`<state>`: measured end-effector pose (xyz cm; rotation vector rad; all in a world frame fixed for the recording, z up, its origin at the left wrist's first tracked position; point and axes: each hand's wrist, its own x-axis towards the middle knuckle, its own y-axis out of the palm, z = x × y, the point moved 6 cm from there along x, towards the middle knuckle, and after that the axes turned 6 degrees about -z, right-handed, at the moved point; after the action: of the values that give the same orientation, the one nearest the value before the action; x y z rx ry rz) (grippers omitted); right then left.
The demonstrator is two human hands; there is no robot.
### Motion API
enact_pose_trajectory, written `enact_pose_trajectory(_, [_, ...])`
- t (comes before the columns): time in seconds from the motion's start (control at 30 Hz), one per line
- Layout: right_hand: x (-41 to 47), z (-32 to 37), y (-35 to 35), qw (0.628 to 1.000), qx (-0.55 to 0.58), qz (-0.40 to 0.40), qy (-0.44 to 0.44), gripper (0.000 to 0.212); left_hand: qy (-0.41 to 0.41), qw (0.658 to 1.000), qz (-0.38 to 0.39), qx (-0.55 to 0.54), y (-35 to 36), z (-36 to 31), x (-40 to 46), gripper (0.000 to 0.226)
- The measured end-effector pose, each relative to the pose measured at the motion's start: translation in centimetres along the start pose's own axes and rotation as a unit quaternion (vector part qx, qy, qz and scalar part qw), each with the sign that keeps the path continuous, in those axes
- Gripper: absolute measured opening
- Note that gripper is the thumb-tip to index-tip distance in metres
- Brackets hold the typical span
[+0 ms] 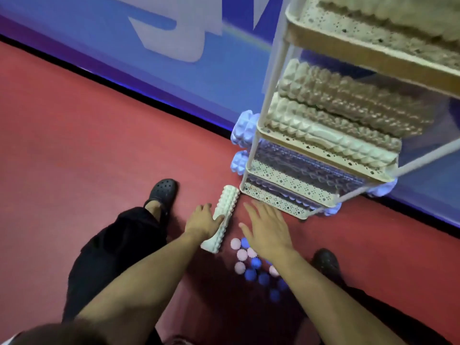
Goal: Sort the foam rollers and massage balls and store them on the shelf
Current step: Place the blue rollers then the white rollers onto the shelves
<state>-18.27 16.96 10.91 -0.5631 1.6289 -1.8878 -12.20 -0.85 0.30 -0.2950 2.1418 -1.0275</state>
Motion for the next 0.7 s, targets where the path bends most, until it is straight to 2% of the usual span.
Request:
enact_pose_trajectory(0.2, [1.4,-1.4,7.9,0.999,0.011,0.039,0.023,0.059,-0.115,0.990,0.069,-0.046,8.6,6.3,5.2,0.074])
enact_pose_trajectory(0.43, [1.0,-3.1,15.0,0.994,0.019,0.096,0.042,0.063,-0.190,0.970,0.102,-0.109,16.7,10.1,9.4,0.073])
enact_pose_trajectory(0.57, [0.7,-3.7,17.1,0.992,0.016,0.114,0.051,0.061,-0.191,0.971,0.120,-0.082,19.7,11.4,10.9,0.095])
enact_pose_trajectory(0.7, [0.9,-3.8,17.6,0.990,0.014,0.133,0.047,0.061,-0.168,0.975,0.138,-0.038,18.8,10.3,11.3,0.103])
